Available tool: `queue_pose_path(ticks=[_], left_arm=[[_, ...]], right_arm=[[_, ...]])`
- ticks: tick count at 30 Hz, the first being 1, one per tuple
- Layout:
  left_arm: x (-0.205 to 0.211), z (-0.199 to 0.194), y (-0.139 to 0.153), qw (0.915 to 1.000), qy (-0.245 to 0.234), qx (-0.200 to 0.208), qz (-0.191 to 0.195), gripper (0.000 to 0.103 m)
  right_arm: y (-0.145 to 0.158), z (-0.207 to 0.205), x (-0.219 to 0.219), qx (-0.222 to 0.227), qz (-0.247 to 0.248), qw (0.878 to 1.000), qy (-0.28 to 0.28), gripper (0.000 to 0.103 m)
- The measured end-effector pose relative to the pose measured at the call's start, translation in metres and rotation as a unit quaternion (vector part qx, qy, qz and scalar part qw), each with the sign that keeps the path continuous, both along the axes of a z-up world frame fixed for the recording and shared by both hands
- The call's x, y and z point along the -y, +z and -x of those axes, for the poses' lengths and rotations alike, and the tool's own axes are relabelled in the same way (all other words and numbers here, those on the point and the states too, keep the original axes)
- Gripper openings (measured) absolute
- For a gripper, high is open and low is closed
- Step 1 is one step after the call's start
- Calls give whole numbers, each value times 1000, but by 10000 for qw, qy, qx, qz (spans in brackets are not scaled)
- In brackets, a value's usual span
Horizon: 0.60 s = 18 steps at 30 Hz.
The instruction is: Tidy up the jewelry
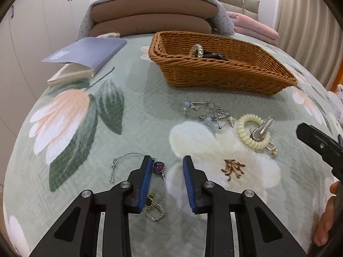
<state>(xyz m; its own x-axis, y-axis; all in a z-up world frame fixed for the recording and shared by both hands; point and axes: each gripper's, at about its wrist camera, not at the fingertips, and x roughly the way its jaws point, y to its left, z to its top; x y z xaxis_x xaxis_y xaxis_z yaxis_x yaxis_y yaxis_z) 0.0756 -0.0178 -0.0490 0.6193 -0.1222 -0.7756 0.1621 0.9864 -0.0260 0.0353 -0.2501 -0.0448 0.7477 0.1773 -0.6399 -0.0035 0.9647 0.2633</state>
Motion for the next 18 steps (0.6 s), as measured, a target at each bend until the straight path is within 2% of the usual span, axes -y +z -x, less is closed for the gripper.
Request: queue_pose_path(ticks=[3, 5, 7, 10, 13, 17, 18], left_arm=[[-1, 0, 0, 10000, 3, 6, 28, 29], [-2, 1, 0, 10000, 8, 15, 56, 29], [-1, 2, 0, 10000, 6, 33, 44, 29], [0, 4, -1, 10000, 4, 63, 9, 29], [0, 4, -1, 10000, 9, 66, 24, 29], [0, 4, -1, 10000, 12, 74, 21, 28], [-1, 4, -1, 10000, 13, 72, 22, 28]], right_arm=[[0, -15, -11, -34, -62, 9998, 171, 72], [-3, -26, -18, -154, -27, 9996, 246, 56], [-10, -36, -20, -329, -47, 9991, 246, 46], [-19, -46, -17, -513, -265, 9980, 240, 42], [-19, -51, -13, -452, -491, 9974, 256, 42], [-26, -61, -18, -599, -524, 9960, 395, 19], [-27, -61, -20, -591, -513, 9960, 424, 18]])
